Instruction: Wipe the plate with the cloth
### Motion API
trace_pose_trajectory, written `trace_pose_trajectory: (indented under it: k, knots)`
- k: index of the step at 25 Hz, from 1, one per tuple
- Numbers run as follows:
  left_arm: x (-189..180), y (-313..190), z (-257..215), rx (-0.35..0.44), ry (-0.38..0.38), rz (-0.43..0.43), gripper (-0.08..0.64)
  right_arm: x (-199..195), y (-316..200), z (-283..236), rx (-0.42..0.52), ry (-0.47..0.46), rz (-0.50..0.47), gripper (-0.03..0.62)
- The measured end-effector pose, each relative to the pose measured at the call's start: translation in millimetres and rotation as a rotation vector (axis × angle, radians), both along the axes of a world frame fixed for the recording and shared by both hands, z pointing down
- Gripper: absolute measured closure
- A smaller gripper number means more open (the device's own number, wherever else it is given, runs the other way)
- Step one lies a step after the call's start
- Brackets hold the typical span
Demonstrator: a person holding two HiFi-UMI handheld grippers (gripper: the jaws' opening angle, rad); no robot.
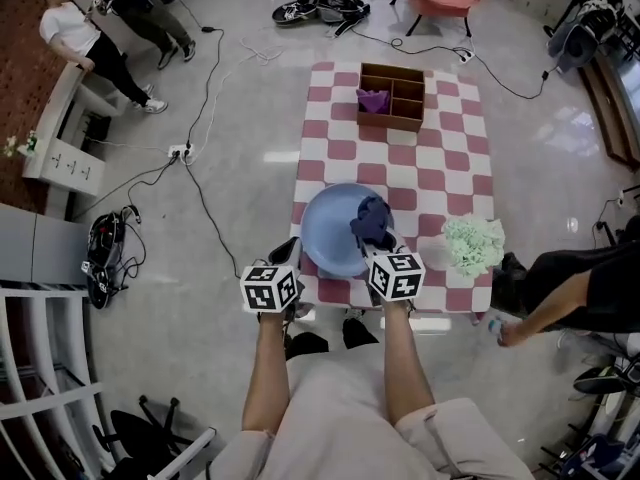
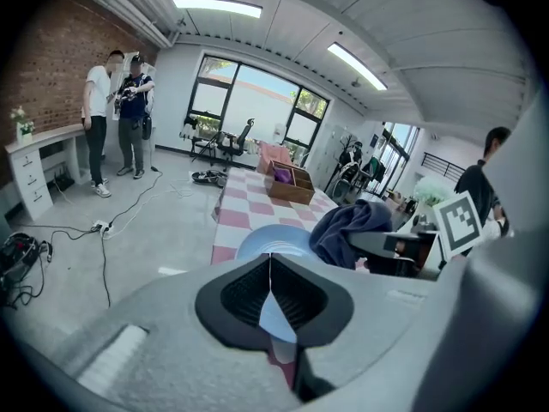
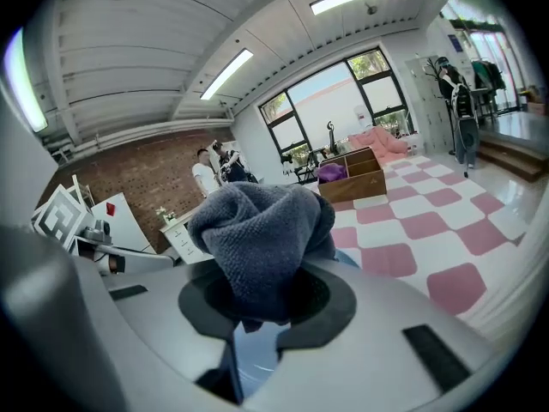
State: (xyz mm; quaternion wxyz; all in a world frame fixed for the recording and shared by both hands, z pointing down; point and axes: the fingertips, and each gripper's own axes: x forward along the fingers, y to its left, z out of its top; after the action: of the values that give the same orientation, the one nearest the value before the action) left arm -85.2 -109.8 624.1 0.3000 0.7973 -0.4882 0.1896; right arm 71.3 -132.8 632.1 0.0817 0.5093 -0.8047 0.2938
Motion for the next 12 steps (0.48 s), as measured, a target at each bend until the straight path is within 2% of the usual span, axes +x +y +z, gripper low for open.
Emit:
trace_pose_trajectory:
  k: [5, 12]
  knots:
    - [7, -18, 11, -0.050, 0.039, 0.066, 0.549, -12, -17, 10, -0.003, 0.048, -0.080, 0.509]
    - [8, -53, 41, -0.101, -0.005, 0.191, 0.548, -17, -40, 16, 0.017, 0.113, -0.173, 0.509]
